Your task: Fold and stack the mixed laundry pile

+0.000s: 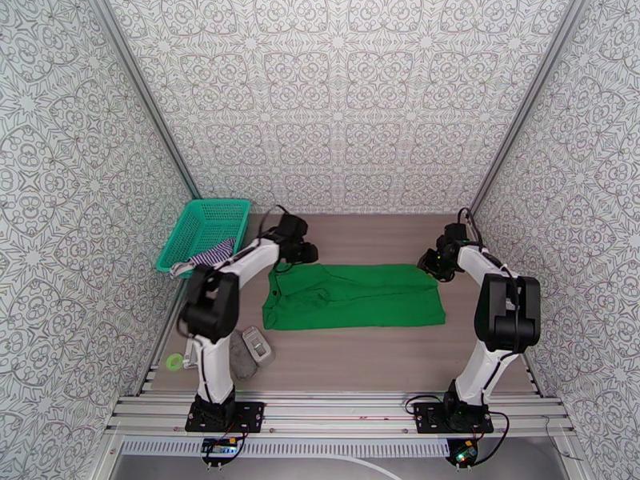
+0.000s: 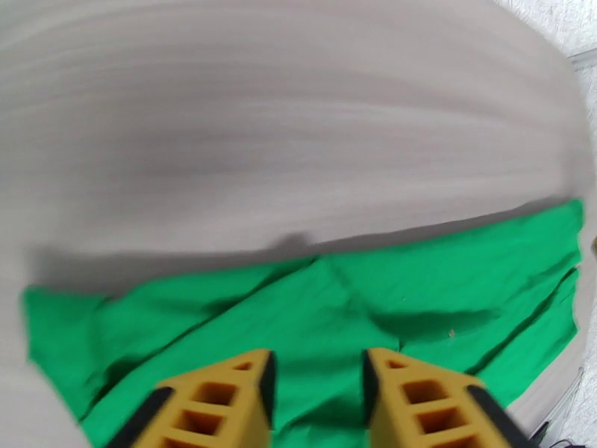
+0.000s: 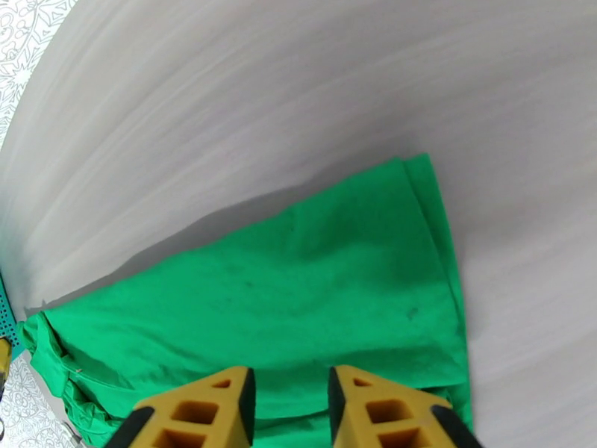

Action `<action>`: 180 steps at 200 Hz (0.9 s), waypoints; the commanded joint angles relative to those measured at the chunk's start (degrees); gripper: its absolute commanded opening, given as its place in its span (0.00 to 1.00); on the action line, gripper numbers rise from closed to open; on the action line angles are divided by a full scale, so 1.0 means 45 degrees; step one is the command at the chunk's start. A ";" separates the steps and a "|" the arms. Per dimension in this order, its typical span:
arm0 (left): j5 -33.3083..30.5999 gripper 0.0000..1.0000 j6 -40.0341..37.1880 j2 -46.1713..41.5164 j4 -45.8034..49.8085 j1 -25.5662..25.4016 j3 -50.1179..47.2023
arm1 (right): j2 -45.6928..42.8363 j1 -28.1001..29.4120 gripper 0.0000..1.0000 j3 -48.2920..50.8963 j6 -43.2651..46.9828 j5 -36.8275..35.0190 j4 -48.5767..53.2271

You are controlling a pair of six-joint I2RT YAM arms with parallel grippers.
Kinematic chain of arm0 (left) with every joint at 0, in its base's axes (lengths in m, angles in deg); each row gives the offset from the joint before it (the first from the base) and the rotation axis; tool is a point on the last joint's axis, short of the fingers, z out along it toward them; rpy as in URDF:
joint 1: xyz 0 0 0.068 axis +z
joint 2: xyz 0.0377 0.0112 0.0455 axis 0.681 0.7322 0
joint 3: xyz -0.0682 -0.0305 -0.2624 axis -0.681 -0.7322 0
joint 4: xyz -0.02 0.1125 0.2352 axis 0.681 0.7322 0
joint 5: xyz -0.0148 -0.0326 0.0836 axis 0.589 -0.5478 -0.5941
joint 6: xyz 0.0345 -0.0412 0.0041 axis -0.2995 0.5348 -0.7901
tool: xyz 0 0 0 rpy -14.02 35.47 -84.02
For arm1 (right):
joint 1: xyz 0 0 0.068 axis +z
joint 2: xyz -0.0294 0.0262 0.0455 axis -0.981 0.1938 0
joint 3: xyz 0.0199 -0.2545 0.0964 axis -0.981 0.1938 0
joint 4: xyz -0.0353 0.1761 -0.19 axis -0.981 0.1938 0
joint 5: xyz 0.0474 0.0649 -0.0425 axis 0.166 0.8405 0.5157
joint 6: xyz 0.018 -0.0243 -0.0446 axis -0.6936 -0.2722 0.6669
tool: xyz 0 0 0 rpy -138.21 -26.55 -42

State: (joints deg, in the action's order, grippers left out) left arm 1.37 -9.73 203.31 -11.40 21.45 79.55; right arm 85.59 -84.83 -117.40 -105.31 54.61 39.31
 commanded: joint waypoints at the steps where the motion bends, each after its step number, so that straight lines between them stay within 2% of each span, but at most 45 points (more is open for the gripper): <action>1: -0.0775 0.34 -0.0013 0.0899 0.2004 -0.0312 0.1301 | 0.0033 -0.0004 0.31 -0.0395 0.0002 0.0199 -0.0014; 56: -0.1600 0.39 0.0470 0.2582 0.2571 -0.0770 0.2745 | 0.0011 0.0005 0.30 -0.0182 0.0175 0.0392 -0.0009; 112: -0.2926 0.44 0.0782 0.2957 0.3363 -0.0848 0.3648 | -0.0008 0.0002 0.30 -0.0126 0.0325 0.0468 0.0031; 149: -0.3209 0.43 0.0743 0.3236 0.3575 -0.0892 0.3936 | 0.0012 0.0005 0.30 -0.0097 0.0339 0.0529 0.0011; 180: -0.3117 0.38 0.0648 0.3591 0.3748 -0.0919 0.4367 | 0.0050 -0.0008 0.29 -0.0112 0.0336 0.0578 0.0026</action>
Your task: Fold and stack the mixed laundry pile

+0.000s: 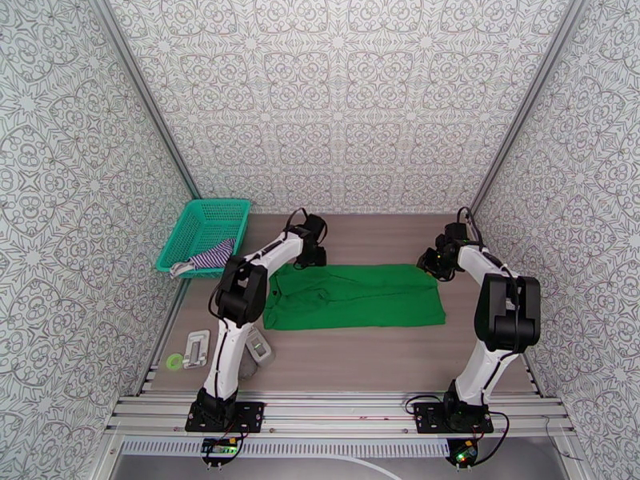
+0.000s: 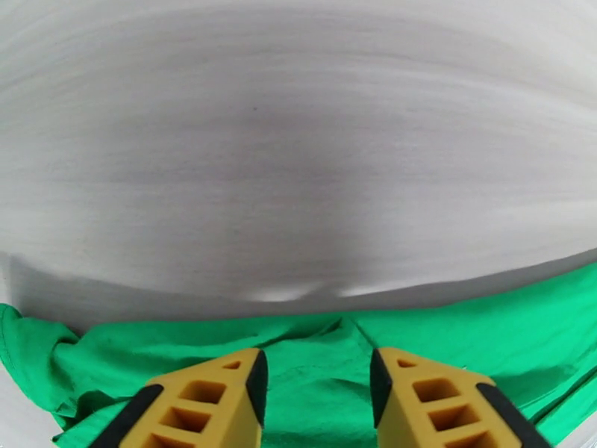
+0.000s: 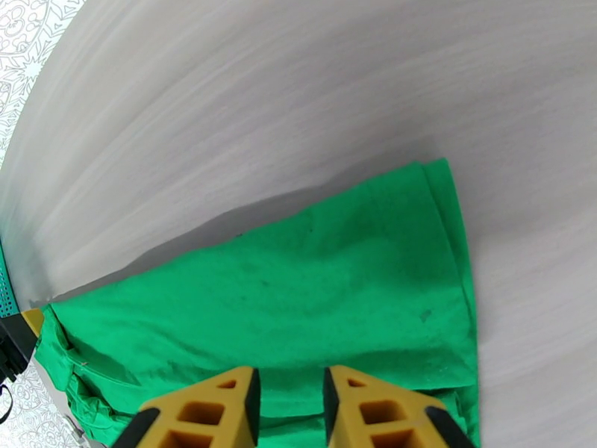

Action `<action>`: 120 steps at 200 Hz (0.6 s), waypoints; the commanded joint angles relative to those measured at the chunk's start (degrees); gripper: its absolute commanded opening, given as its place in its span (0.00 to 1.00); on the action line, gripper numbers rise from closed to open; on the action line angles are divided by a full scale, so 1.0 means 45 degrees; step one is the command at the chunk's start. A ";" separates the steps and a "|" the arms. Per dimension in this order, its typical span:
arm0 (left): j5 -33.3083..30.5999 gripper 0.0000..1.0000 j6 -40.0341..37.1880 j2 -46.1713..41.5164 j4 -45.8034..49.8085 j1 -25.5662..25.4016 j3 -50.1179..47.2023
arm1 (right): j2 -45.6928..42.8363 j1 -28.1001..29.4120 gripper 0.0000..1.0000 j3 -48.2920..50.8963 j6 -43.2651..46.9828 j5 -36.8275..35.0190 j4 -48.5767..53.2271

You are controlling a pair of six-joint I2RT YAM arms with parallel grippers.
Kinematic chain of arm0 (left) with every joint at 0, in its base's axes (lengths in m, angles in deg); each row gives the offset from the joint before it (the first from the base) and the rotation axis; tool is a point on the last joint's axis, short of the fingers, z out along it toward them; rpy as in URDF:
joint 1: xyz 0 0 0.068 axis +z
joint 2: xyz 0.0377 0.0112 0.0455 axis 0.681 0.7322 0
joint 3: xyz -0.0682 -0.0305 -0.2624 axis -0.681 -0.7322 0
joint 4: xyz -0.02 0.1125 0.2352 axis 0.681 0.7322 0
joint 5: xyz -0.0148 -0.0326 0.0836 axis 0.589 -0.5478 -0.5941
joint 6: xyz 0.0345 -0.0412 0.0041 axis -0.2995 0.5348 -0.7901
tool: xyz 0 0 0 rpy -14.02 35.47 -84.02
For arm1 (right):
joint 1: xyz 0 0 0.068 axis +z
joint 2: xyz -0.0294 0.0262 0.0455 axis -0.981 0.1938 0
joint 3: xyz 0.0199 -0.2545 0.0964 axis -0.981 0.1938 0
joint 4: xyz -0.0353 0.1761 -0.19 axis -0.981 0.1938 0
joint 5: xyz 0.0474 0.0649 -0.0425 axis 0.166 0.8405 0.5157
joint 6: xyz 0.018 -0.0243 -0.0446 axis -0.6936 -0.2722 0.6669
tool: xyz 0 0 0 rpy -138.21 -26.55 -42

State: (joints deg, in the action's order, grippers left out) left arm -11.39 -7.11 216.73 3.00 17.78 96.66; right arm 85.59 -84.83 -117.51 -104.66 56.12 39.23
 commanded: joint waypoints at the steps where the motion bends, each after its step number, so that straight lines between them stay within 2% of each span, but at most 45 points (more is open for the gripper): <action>1: -0.0291 0.38 0.0064 0.0616 0.0561 -0.0109 0.0578 | 0.0050 -0.0008 0.29 -0.0087 0.0191 0.0243 0.0046; 16: -0.0325 0.37 -0.0006 0.0757 0.0689 -0.0172 0.0783 | 0.0070 0.0006 0.29 -0.0089 0.0193 0.0252 0.0015; 45: -0.0541 0.17 -0.0035 0.0613 0.0824 -0.0269 0.0900 | 0.0094 0.0015 0.29 -0.0061 0.0164 0.0291 0.0013; 68: -0.0737 0.14 -0.0073 0.0175 0.1003 -0.0291 0.0879 | 0.0070 0.0000 0.29 -0.0051 0.0212 0.0272 0.0014; 88: -0.0909 0.03 -0.0133 -0.0252 0.1043 -0.0308 0.0703 | 0.0089 0.0003 0.29 -0.0020 0.0223 0.0272 0.0010; 120: -0.1056 0.00 -0.0046 -0.0841 0.1103 -0.0422 0.0302 | 0.0087 0.0002 0.29 0.0010 0.0145 0.0311 -0.0048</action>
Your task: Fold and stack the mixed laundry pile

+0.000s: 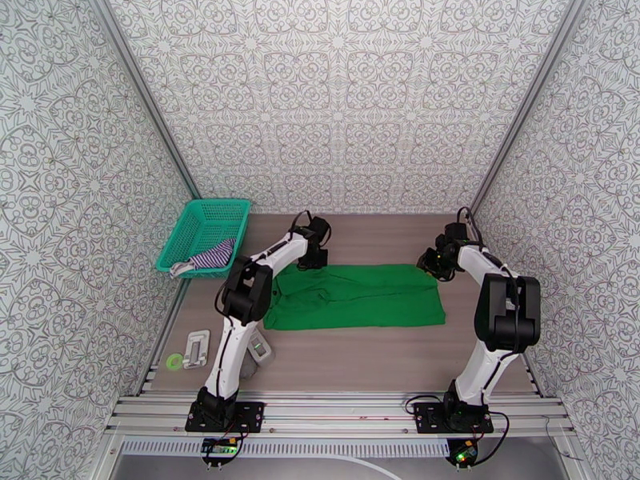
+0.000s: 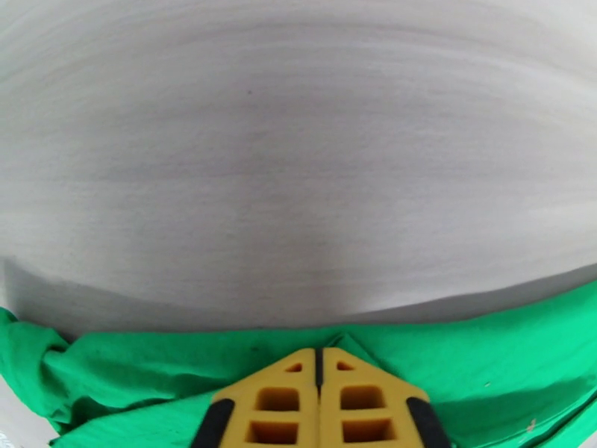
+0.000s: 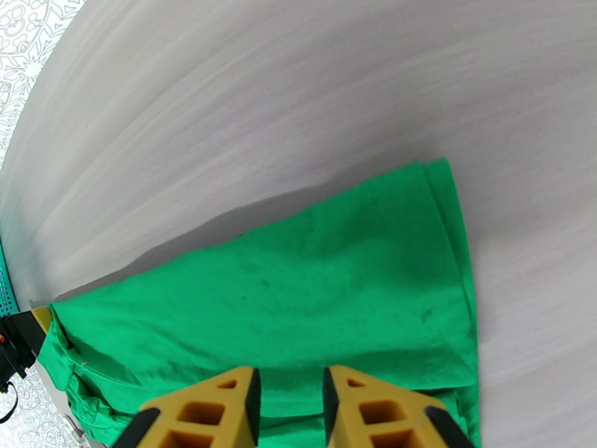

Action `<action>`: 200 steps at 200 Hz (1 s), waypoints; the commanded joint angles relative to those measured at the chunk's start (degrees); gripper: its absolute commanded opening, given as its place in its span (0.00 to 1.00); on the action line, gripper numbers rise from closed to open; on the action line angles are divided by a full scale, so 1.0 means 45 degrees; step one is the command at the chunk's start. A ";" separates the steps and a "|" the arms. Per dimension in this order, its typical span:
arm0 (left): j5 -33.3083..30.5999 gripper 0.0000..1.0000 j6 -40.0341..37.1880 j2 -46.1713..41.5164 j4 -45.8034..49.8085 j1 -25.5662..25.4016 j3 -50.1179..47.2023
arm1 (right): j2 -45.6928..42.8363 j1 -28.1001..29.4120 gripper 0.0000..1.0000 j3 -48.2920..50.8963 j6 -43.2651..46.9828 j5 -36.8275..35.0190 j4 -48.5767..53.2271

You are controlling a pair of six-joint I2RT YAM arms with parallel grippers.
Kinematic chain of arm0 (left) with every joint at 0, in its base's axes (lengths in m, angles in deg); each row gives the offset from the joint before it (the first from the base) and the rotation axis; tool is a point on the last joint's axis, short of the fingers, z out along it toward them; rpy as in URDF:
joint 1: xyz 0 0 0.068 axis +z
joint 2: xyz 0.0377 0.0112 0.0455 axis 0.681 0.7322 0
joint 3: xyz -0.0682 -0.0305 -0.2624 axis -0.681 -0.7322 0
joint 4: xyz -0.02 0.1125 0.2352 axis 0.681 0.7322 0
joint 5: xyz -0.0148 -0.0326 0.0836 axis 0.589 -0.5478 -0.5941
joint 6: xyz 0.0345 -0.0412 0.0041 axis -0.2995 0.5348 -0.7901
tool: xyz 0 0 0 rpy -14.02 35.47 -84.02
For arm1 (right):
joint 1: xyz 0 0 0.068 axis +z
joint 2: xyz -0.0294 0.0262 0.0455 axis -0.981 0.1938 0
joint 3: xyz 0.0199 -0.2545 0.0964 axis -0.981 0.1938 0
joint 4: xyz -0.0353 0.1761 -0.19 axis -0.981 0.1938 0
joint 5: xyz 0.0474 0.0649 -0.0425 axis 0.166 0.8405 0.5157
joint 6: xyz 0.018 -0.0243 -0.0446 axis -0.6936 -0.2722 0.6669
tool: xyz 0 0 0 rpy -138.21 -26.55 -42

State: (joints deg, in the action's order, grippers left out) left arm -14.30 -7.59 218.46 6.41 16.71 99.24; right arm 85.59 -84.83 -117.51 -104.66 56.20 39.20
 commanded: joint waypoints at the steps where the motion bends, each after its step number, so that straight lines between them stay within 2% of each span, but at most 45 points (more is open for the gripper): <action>1: -0.0414 0.00 0.0066 -0.1245 0.0335 -0.0177 -0.0283 | 0.0088 0.0004 0.29 0.0005 0.0140 0.0291 -0.0034; 69: -0.0514 0.00 0.0553 -0.3204 0.0206 -0.0537 -0.2104 | -0.0101 0.0000 0.29 0.0142 0.0216 0.0213 0.0025; 111: -0.0681 0.00 0.1485 -0.4545 0.0487 -0.1153 -0.3781 | -0.0490 0.0004 0.29 0.0317 0.0194 0.0002 0.0054; 133: -0.0289 0.00 0.2182 -0.5238 0.0094 -0.1503 -0.4988 | -0.0660 0.0000 0.29 0.0502 0.0175 -0.0097 0.0035; 158: 0.0110 0.09 0.2978 -0.5708 -0.0277 -0.1938 -0.6078 | -0.0822 -0.0002 0.30 0.0725 0.0040 -0.0210 0.0045; 167: 0.0075 0.20 0.3195 -0.5838 -0.0261 -0.2094 -0.6291 | -0.0912 0.0005 0.31 0.0791 -0.0016 -0.0337 0.0117; 173: 0.0045 0.32 0.3314 -0.5941 -0.0244 -0.2180 -0.6390 | -0.0972 0.0000 0.31 0.0829 -0.0057 -0.0413 0.0175; 179: -0.0028 0.36 0.3414 -0.6074 -0.0190 -0.2253 -0.6470 | -0.1050 -0.0010 0.32 0.0846 -0.0077 -0.0493 0.0269; 189: -0.0330 0.40 0.3563 -0.6368 -0.0027 -0.2349 -0.6541 | -0.1191 -0.0011 0.32 0.0851 -0.0116 -0.0651 0.0464; 200: -0.0795 0.41 0.3717 -0.6820 0.0237 -0.2415 -0.6617 | -0.1359 0.0005 0.32 0.0879 -0.0099 -0.0734 0.0651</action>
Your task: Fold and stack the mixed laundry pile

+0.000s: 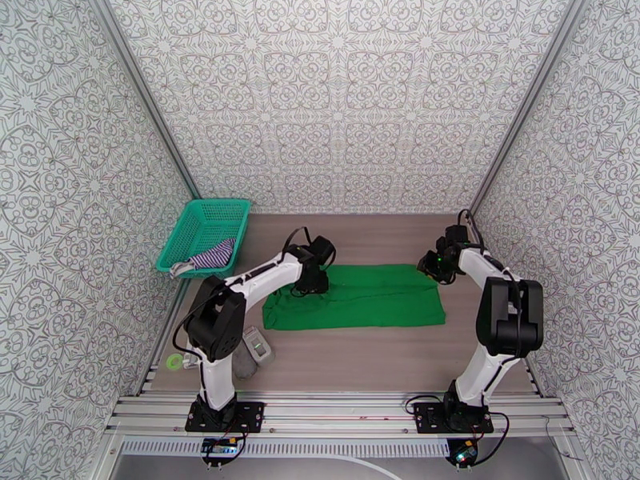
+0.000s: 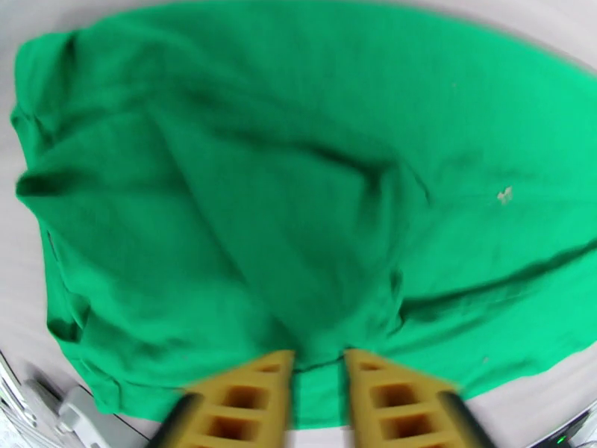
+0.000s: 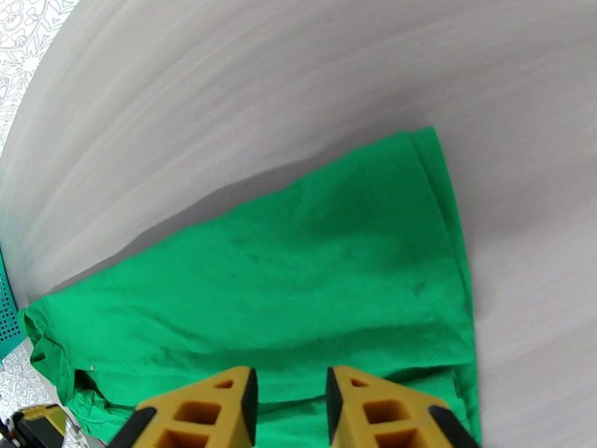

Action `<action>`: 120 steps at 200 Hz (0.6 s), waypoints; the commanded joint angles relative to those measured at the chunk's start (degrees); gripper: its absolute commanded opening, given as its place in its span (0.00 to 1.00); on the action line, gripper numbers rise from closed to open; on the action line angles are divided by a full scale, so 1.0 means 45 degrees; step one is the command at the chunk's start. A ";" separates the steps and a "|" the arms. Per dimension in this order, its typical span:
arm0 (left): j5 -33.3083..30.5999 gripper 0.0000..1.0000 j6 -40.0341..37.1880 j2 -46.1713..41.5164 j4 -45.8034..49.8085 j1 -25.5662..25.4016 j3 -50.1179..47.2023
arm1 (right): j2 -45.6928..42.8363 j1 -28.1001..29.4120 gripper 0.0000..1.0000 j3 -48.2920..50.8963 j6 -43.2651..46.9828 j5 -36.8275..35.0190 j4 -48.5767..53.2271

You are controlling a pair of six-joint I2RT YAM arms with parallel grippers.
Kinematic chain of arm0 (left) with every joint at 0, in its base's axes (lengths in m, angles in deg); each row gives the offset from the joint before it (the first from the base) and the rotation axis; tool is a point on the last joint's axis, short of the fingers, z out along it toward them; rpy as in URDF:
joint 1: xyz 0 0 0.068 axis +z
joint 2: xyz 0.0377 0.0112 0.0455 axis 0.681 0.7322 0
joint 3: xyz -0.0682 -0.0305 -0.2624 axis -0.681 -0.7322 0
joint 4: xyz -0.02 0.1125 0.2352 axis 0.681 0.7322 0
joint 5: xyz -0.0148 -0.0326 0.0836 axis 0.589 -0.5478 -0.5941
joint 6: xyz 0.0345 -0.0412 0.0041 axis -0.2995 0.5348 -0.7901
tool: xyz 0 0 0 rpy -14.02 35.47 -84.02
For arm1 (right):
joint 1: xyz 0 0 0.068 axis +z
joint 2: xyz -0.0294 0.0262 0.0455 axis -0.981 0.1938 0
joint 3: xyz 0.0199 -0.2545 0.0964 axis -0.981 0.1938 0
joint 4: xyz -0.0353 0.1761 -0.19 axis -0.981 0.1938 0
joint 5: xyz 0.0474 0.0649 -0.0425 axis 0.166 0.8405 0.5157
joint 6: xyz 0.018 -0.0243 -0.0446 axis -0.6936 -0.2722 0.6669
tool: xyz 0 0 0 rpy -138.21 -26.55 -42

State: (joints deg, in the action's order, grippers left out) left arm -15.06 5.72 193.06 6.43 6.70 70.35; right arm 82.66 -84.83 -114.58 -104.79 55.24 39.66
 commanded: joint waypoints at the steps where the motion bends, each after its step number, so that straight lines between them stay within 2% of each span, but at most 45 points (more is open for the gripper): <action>1: -0.0680 0.41 0.0772 -0.1231 0.0247 -0.0201 -0.0218 | -0.0716 0.0005 0.32 0.0229 -0.0070 -0.0525 0.0553; 26: -0.0914 0.41 0.1191 -0.2431 0.0486 -0.0106 -0.0794 | -0.1092 0.0014 0.32 0.0284 -0.0050 -0.0564 0.0820; 55: 0.0718 0.31 0.2226 -0.3225 0.0434 0.0824 -0.2488 | -0.0979 0.0300 0.32 0.0020 0.0091 -0.0652 0.0917; 70: 0.1689 0.24 0.2562 -0.3489 -0.0290 0.1567 -0.3694 | -0.0594 0.0552 0.31 -0.0363 0.0125 -0.0609 0.0947; 92: 0.2196 0.14 0.2699 -0.3082 -0.1189 0.2562 -0.4401 | 0.0125 0.1028 0.29 -0.0970 0.0125 -0.0672 0.0798; 120: 0.2222 0.07 0.2419 -0.1552 -0.1890 0.3621 -0.3513 | 0.1251 0.1176 0.29 -0.1640 -0.0266 -0.0821 0.0648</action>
State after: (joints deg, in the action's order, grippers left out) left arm -7.92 16.25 181.37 3.44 19.88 51.38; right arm 83.91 -80.10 -118.80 -104.74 52.99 42.70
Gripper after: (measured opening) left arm 0.091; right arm 0.287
